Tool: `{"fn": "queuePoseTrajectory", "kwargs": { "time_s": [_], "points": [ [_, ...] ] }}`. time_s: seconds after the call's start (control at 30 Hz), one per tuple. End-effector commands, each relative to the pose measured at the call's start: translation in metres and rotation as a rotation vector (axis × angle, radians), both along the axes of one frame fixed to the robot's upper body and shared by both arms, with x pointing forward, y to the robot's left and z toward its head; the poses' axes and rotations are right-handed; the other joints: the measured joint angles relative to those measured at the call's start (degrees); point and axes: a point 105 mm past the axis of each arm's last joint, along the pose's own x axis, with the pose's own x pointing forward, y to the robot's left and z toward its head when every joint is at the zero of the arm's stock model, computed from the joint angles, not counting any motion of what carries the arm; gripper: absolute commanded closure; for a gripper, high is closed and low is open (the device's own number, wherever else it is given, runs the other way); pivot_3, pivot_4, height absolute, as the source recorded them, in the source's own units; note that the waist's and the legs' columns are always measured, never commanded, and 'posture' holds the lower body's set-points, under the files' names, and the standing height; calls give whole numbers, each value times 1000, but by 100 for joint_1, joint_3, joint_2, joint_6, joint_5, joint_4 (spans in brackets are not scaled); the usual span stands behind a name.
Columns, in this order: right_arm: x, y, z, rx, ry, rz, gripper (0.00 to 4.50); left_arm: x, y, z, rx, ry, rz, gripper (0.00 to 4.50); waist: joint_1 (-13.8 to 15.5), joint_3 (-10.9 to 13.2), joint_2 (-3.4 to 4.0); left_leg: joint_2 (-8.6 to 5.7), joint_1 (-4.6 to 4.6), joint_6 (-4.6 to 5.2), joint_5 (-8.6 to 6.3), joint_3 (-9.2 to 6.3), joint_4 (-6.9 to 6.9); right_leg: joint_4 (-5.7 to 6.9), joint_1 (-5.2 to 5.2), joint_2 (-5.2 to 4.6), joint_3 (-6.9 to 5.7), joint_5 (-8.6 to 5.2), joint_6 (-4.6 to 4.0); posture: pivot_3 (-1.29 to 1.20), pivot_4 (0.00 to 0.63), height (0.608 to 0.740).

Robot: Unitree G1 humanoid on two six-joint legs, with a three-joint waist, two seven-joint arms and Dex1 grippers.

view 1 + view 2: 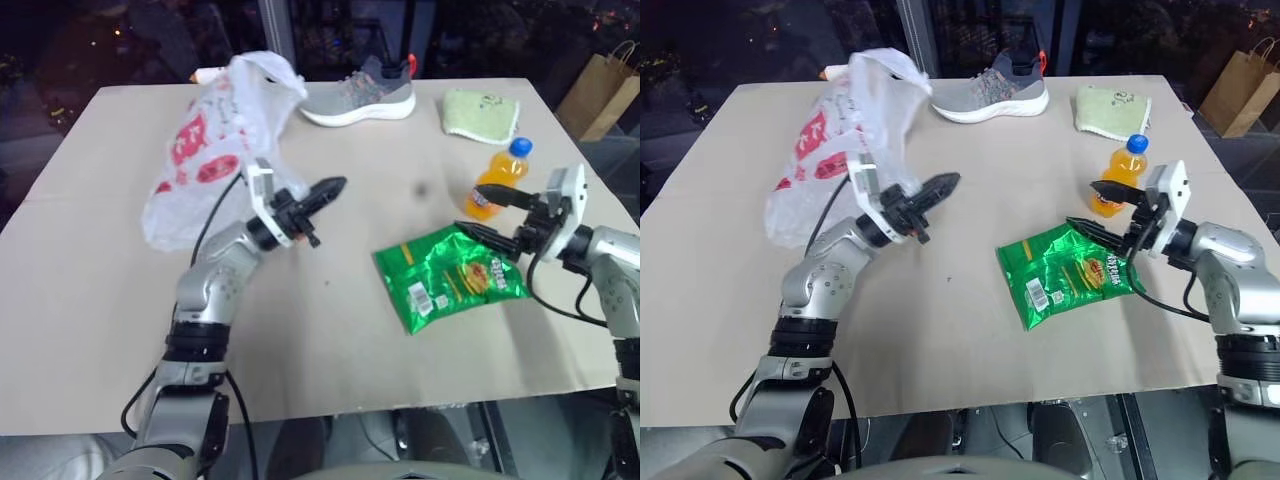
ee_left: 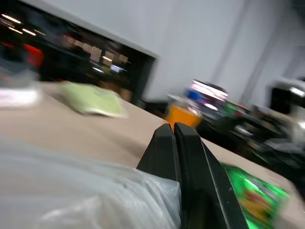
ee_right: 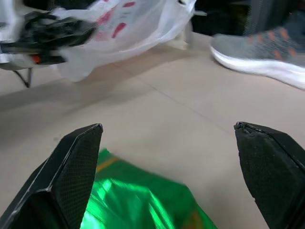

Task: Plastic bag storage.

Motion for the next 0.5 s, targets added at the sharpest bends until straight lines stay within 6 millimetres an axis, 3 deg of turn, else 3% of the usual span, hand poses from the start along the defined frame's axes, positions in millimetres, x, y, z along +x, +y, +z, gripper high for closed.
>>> {"fn": "queuePoseTrajectory", "kwargs": {
  "time_s": [0.03, 0.3, 0.5],
  "points": [
    [-4, -24, 19, 36, -10, -107, 0, -49, 2, -13, 99, 7, -189, 4451, -75, 0, 3, 1, 0, 0, 0, 1, 0, 0, 0, 0, 3, 0, 0, 0, 150, 740],
    [-16, -38, 2, 194, 295, -129, 0, -55, 64, -19, 106, 26, 180, 4451, -34, 2, 7, 4, 11, 1, 0, -6, -4, 15, -2, 1, 3, -1, -2, 0, 150, 740],
    [-33, -31, -22, 168, 568, -67, 0, -59, 89, -19, 110, 22, 390, 4451, -15, 2, 7, 1, 8, 1, 0, -3, 17, 10, 8, -1, 5, -1, 1, 0, 150, 740]
  ]
}}
